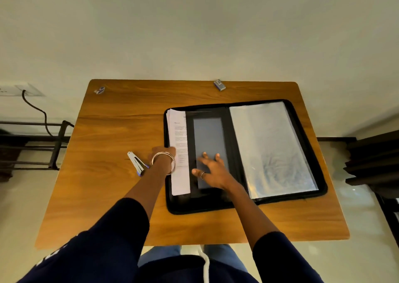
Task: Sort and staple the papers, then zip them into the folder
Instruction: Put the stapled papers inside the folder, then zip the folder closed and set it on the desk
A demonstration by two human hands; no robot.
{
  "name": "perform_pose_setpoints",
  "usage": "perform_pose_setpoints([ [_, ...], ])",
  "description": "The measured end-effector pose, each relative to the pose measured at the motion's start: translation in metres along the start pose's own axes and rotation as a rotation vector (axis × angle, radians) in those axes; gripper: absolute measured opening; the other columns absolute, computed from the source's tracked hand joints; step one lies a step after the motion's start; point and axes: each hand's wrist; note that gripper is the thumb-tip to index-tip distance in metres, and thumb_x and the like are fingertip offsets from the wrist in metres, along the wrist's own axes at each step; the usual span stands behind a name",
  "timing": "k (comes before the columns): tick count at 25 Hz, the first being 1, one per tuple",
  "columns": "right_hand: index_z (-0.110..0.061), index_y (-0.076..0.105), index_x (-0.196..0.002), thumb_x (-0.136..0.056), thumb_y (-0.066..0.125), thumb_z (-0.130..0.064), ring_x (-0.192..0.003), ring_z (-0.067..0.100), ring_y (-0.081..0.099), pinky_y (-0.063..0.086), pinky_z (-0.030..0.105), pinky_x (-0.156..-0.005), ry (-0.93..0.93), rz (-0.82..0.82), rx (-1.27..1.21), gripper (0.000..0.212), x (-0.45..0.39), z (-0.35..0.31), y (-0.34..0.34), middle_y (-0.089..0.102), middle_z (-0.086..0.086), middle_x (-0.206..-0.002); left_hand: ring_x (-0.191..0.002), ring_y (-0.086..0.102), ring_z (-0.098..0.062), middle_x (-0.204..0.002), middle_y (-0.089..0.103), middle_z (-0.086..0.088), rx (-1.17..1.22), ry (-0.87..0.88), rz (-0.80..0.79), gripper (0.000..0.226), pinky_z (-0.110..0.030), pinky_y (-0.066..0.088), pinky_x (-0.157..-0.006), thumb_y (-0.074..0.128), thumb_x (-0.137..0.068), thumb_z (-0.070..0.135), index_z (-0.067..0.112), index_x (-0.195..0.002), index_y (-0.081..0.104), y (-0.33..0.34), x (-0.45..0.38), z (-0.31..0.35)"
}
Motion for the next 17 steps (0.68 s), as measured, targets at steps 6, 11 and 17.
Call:
perform_pose_setpoints([
  [6,-0.023,0.036,-0.145,-0.088,0.058,-0.049,-0.143,0.026,0.026,0.029,0.047,-0.114,-0.090,0.095,-0.306,0.067,0.008,0.022,-0.024,0.035,0.003,-0.152,-0.100,0.054,-0.032,-0.103,0.051,-0.009,0.147,0.036,-0.020,0.044,-0.034,0.041,-0.080,0.060,-0.089,0.030,-0.002,-0.119,0.053,-0.053,0.165,0.076],
  [11,-0.024,0.053,-0.132,-0.090,0.059,-0.046,-0.120,0.018,0.054,0.049,0.034,-0.095,-0.140,0.175,-0.630,0.048,0.038,0.014,-0.089,0.058,-0.005,-0.128,-0.076,0.062,-0.029,-0.095,0.067,-0.013,0.121,0.255,0.141,0.027,-0.033,0.053,-0.065,0.071,-0.078,0.026,0.001,-0.086,0.064,-0.047,0.234,0.129],
  [17,-0.023,0.054,-0.132,-0.083,0.050,-0.057,-0.105,0.029,0.065,0.056,0.048,-0.081,-0.232,0.141,-1.082,0.060,0.106,0.043,-0.183,0.064,0.002,-0.124,-0.066,0.059,-0.025,-0.074,0.062,-0.007,-0.055,0.649,0.065,0.032,-0.031,0.049,-0.058,0.069,-0.080,0.038,0.009,-0.075,0.057,0.034,0.331,0.198],
])
Point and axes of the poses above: each hand's wrist, its own x-axis away from the middle knuckle, its own y-axis out of the palm, z = x × y
